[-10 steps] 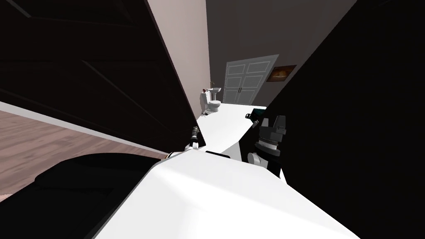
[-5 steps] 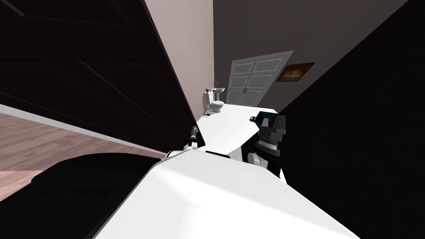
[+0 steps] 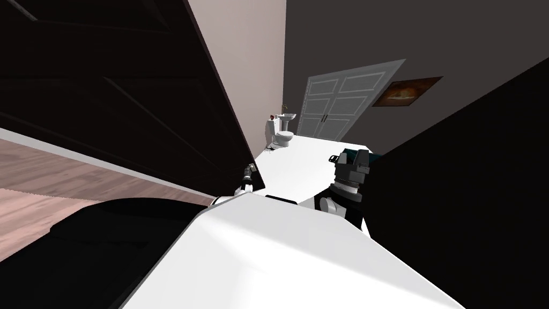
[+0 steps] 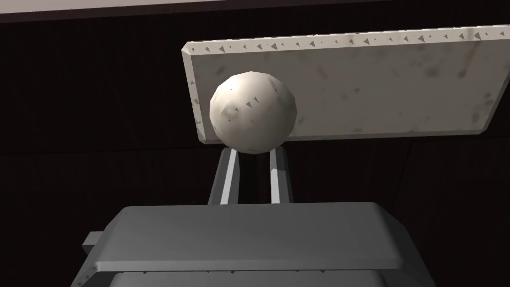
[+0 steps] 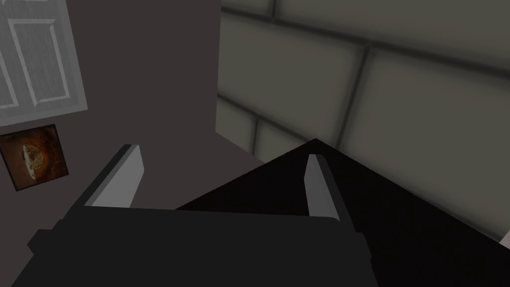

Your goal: Push the door open

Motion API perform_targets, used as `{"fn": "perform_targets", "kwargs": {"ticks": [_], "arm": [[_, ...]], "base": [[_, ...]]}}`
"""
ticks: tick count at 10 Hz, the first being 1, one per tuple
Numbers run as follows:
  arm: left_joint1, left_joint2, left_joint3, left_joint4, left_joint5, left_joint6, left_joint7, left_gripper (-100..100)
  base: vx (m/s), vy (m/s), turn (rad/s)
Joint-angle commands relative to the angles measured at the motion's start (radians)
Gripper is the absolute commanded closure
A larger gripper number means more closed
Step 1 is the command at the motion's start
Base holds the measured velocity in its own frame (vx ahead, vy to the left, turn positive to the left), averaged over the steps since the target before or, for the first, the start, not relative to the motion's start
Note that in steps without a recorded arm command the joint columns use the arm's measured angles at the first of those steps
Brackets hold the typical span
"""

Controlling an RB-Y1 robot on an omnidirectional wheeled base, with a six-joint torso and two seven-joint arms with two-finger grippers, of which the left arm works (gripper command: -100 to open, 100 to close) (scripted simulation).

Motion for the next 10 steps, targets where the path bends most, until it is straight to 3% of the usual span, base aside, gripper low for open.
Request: {"fn": "perform_targets", "kwargs": {"ticks": [1,2,3,5,6,7,8,10], "arm": [[-0.017,0.015,0.002,0.040,0.006,-0.015,0.007,100],[-0.021,-0.020,0.001,0.009,0.002,0.006,-0.026,-100],[-0.021,-0.020,0.001,0.041,0.002,0.006,-0.026,-100],[-0.021,-0.020,0.001,0.051,0.002,0.006,-0.026,-100],[-0.021,-0.020,0.001,0.019,0.002,0.006,-0.026,-100],[-0.021,-0.020,0.001,0.036,0.002,0.006,-0.026,-100],[-0.021,-0.020,0.001,0.009,0.002,0.006,-0.026,-100],[-0.021,-0.020,0.001,0.009,0.002,0.006,-0.026,-100]], "base": [[0.127,-0.027,0.111],[-0.101,-0.053,0.125],[-0.191,-0.096,0.061],[-0.079,-0.037,-0.004],[-0.007,0.004,-0.002],[0.009,0.012,-0.005],[0.016,0.010,0.004],[0.014,0.004,0.000]]}}
